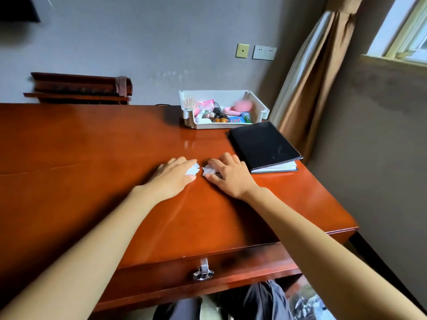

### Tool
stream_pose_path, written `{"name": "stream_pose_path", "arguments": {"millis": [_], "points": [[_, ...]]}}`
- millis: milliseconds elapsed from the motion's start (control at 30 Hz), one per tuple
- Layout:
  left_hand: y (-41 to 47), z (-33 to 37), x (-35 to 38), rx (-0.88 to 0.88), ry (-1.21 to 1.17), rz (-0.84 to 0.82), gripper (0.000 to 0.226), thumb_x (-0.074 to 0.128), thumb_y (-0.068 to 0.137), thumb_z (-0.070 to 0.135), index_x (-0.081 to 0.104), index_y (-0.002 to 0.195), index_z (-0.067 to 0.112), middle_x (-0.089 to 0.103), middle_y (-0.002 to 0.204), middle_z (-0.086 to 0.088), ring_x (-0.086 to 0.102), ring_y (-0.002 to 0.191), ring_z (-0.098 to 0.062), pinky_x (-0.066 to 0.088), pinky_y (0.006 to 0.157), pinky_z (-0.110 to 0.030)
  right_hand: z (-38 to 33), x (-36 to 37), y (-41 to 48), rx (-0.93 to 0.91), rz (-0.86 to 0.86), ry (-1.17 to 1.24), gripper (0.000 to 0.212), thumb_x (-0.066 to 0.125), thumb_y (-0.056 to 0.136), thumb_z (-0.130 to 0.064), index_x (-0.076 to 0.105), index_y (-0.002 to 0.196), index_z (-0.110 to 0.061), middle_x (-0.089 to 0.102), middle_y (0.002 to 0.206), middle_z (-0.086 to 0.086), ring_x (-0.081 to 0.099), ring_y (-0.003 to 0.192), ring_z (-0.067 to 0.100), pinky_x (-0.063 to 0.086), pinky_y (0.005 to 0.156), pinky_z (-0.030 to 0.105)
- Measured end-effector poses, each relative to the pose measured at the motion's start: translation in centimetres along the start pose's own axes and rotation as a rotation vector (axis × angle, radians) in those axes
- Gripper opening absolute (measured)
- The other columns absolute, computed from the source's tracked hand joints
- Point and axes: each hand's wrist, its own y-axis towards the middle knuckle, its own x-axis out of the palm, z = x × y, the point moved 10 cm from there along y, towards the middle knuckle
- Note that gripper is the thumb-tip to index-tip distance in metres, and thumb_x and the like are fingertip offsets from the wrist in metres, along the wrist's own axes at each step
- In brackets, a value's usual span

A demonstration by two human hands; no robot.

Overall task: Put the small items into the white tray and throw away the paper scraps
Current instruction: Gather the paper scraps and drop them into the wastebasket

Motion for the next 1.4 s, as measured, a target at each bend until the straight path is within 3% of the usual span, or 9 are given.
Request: {"name": "stream_pose_path", "arguments": {"millis": [267,500,667,767,867,1067,1200,1267,1400], "points": [[1.2,-1.8,0.4,-0.107,-0.087,0.097,0.034,0.049,0.094,0.029,0.049,0.127,0.018,0.043,0.130,-0.006,0.039,0.122,-0.025,0.037,0.102,-0.037,-1.4,-0.8,-0.4,-0.079,0.098,0.029,0.035,0.044,0.095,-0.039,0.051,0.110,-0.008,0.050,0.110,0.013,0.049,0.100,0.028,0.044,0.087,0.036],[1.0,-1.3,0.1,-0.141,-0.118,0.106,0.017,0.053,0.093,0.025,0.056,0.101,0.010,0.044,0.121,-0.007,0.042,0.114,-0.026,0.042,0.100,-0.041,-1.9,-1.8,-1.5,-0.094,0.181,-0.022,0.032,0.039,0.098,-0.035,0.051,0.102,-0.005,0.056,0.102,0.012,0.060,0.085,0.031,0.035,0.061,0.030],[0.0,-0.8,-0.7,-0.175,-0.206,0.197,0.013,0.050,0.095,0.024,0.051,0.103,0.014,0.047,0.105,-0.006,0.055,0.100,-0.029,0.051,0.085,-0.038,-0.7,-2.9,-2.3,-0.031,0.251,0.117,0.024,0.044,0.097,-0.028,0.047,0.085,-0.007,0.064,0.088,0.019,0.059,0.075,0.038,0.035,0.058,0.032],[-0.4,0.5,-1.7,-0.183,-0.261,0.257,0.018,0.046,0.097,0.020,0.049,0.113,0.016,0.050,0.114,-0.012,0.052,0.105,-0.030,0.050,0.084,-0.039,0.4,-3.9,-3.3,0.017,0.274,0.281,0.027,0.048,0.096,-0.023,0.043,0.074,-0.008,0.058,0.067,0.020,0.050,0.060,0.038,0.035,0.054,0.033],[-0.3,4.2,-3.0,-0.068,-0.329,0.338,0.025,0.042,0.095,0.005,0.056,0.115,0.013,0.055,0.119,-0.016,0.052,0.108,-0.033,0.051,0.089,-0.042,2.3,-5.8,-4.8,0.104,0.331,0.335,0.027,0.047,0.096,-0.023,0.044,0.073,-0.009,0.054,0.065,0.017,0.040,0.057,0.030,0.032,0.057,0.030],[-0.6,15.3,-2.3,0.136,-0.505,0.368,0.035,0.044,0.086,-0.006,0.063,0.110,0.012,0.062,0.108,-0.020,0.064,0.090,-0.039,0.055,0.080,-0.044,9.4,-12.5,-10.0,0.253,0.593,0.277,0.030,0.047,0.096,-0.027,0.045,0.071,-0.010,0.064,0.079,0.022,0.052,0.071,0.041,0.035,0.060,0.035],[-1.3,24.2,1.3,0.275,-0.513,0.333,0.031,0.044,0.089,0.000,0.064,0.108,0.011,0.066,0.108,-0.016,0.062,0.094,-0.036,0.043,0.089,-0.030,16.8,-15.3,-16.4,0.412,0.729,0.243,0.035,0.047,0.096,-0.031,0.046,0.072,-0.006,0.064,0.077,0.018,0.052,0.072,0.040,0.042,0.064,0.038],[-2.2,28.5,3.9,0.368,-0.527,0.286,0.028,0.047,0.088,-0.001,0.065,0.106,0.009,0.066,0.108,-0.014,0.059,0.100,-0.031,0.035,0.083,-0.023,20.8,-15.0,-19.7,0.516,0.750,0.278,0.035,0.048,0.095,-0.030,0.043,0.069,-0.007,0.058,0.070,0.014,0.044,0.065,0.033,0.037,0.062,0.034],[-3.7,35.2,11.2,0.485,-0.551,0.140,0.026,0.049,0.083,-0.005,0.067,0.100,0.004,0.067,0.101,-0.017,0.060,0.098,-0.032,0.037,0.083,-0.029,28.1,-12.0,-26.5,0.740,0.727,0.322,0.038,0.048,0.094,-0.027,0.051,0.073,0.003,0.052,0.063,0.009,0.041,0.060,0.026,0.032,0.058,0.030]]}}
